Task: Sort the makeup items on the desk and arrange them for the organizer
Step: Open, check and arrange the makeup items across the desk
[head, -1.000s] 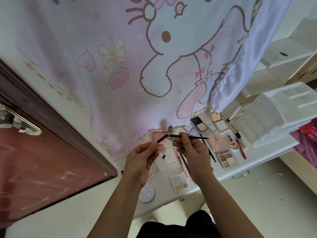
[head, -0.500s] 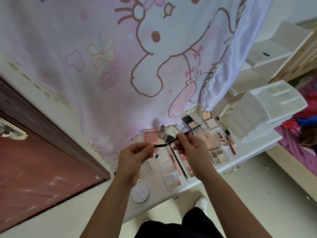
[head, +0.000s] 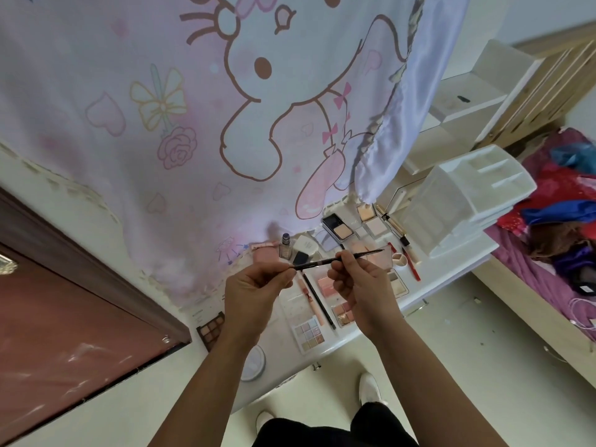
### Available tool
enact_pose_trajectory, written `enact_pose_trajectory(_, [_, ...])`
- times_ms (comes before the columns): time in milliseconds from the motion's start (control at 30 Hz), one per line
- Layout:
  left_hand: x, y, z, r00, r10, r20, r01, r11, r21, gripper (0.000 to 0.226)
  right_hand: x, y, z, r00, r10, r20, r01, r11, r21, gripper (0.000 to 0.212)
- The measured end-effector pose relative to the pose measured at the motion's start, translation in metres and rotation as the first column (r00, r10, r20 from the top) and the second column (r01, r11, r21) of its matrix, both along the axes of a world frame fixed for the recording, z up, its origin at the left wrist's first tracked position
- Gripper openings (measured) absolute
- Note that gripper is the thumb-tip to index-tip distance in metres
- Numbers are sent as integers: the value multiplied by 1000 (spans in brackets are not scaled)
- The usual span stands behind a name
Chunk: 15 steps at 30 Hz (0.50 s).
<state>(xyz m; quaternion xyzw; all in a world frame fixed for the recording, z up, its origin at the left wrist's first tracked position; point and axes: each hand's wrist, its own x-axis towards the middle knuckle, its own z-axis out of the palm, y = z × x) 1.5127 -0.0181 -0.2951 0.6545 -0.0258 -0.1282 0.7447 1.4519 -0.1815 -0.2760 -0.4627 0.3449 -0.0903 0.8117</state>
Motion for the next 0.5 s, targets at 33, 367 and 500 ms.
enact_pose_trajectory(33, [0, -3, 1, 1000, 13, -16, -13, 1000, -26, 12, 0, -3, 1, 1000, -3, 20, 2, 999, 53, 20])
enact_pose_trajectory(367, [-13, -63, 10, 994, 81, 70, -83, 996, 26, 11, 0, -71, 10, 990, 137, 30, -133, 985, -114, 23])
enact_pose_trajectory(500, [-25, -104, 10, 981, 125, -151, -141, 985, -103, 19, -6, -107, 7, 986, 127, 105, -130, 991, 27, 25])
